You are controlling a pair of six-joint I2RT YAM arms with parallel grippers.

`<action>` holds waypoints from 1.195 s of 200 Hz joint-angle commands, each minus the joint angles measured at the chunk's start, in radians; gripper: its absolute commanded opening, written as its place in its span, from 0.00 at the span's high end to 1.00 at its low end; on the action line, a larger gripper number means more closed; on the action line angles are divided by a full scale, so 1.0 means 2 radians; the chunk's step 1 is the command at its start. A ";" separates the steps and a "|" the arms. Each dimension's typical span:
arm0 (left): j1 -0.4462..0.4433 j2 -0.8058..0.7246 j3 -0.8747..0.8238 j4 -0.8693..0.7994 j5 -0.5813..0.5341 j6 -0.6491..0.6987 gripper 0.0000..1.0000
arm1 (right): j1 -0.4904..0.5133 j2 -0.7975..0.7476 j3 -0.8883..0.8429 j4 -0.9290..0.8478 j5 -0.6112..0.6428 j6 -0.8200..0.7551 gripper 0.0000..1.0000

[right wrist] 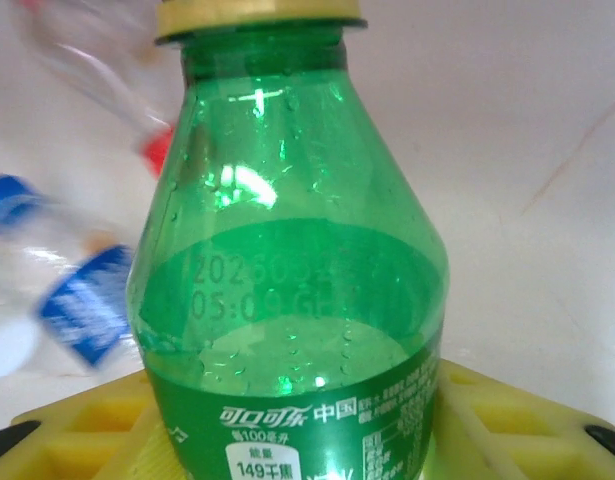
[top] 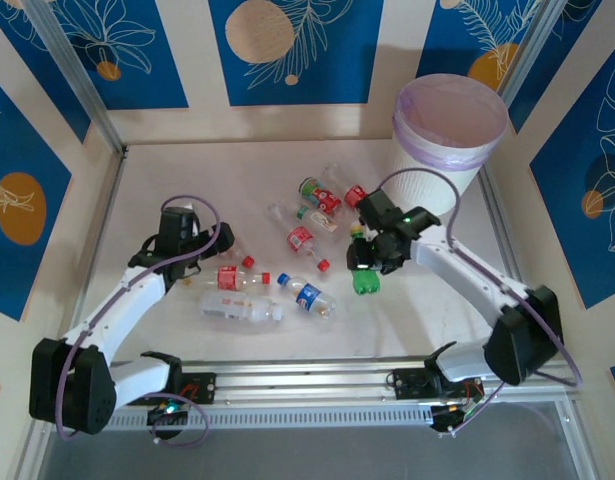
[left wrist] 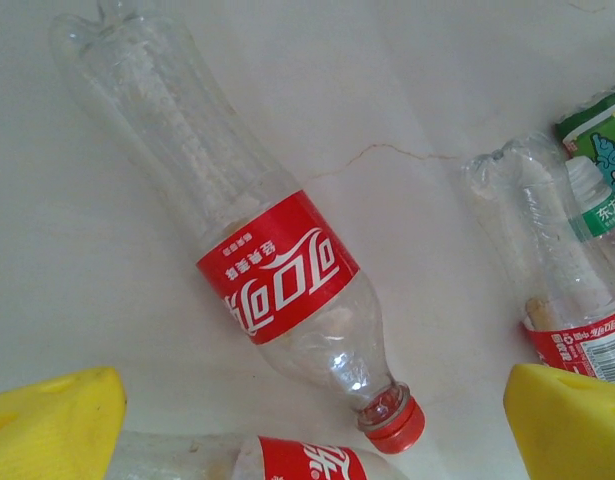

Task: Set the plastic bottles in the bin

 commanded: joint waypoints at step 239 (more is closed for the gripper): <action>-0.062 -0.006 0.028 -0.049 -0.012 0.020 0.00 | -0.336 0.246 0.456 0.140 -0.024 -0.092 0.54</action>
